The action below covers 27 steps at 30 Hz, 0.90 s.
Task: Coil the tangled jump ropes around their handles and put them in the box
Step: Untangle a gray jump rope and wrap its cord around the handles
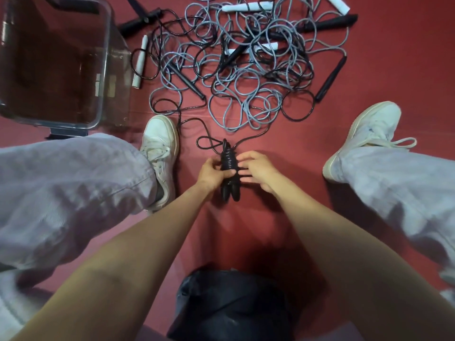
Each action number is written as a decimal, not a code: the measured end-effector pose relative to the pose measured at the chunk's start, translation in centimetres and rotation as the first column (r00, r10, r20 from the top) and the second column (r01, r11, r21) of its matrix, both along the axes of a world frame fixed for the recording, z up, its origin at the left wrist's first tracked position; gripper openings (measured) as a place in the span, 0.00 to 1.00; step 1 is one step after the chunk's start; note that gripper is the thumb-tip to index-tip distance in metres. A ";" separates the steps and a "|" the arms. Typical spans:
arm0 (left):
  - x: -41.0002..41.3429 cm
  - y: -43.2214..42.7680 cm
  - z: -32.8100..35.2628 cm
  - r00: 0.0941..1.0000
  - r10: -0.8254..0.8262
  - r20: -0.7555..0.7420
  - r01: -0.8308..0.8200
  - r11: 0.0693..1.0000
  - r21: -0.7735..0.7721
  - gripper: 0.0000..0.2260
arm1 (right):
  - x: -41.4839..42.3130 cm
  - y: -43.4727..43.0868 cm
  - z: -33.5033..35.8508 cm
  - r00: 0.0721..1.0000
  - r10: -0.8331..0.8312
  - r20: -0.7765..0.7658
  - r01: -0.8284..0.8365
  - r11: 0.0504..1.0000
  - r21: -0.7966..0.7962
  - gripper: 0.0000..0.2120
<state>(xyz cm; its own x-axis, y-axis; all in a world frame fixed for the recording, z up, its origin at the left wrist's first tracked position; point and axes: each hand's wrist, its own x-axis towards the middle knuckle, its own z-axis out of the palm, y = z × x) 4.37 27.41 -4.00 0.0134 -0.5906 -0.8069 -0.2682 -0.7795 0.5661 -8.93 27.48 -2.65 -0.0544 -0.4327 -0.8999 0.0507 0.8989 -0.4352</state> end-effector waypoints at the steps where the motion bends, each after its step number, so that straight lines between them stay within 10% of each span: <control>1: -0.1 -0.1 -0.1 0.999 -0.029 0.013 0.029 1.000 -0.010 0.21 | -0.2 -0.2 -0.5 0.998 0.036 -0.048 -0.038 0.998 -0.043 0.13; 5: -0.4 -0.6 -0.2 0.998 -0.053 -0.041 0.052 0.998 -0.026 0.19 | -2.1 -2.6 -2.0 0.707 0.263 -0.656 -0.567 0.766 -0.303 0.22; 9: 1.0 -0.4 -0.4 0.993 -0.009 -0.121 0.003 0.999 -0.050 0.19 | -2.5 -5.1 -2.2 0.356 0.589 -0.726 -0.911 0.391 -0.130 0.17; 11: 1.5 -0.6 -0.1 0.995 -0.003 -0.101 -0.004 0.997 -0.077 0.20 | -2.2 -5.4 -2.6 0.265 0.602 -0.753 -0.936 0.348 -0.052 0.12; 16: 0.6 -1.0 0.3 0.992 -0.123 0.015 0.124 0.987 -0.103 0.23 | -3.4 -7.7 -1.2 0.781 0.083 -0.619 -0.421 0.802 -0.424 0.10; 22: -1.5 -2.1 1.5 0.965 0.009 0.260 0.044 0.979 -0.197 0.18 | -5.7 -8.2 2.6 0.807 0.159 -0.568 -0.478 0.741 -0.471 0.07; 27: -1.1 -4.3 4.5 0.909 -0.051 0.414 0.324 0.710 -0.625 0.24 | -5.8 -7.3 5.8 0.908 0.122 -0.400 -0.363 0.705 -0.609 0.07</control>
<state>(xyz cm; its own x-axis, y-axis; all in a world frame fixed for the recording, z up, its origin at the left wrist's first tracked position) 3.26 23.11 0.50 0.0324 -0.9867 -0.1593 -0.6450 -0.1424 0.7508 -14.75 20.20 3.15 -0.0796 -0.9404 -0.3307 -0.3708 0.3359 -0.8658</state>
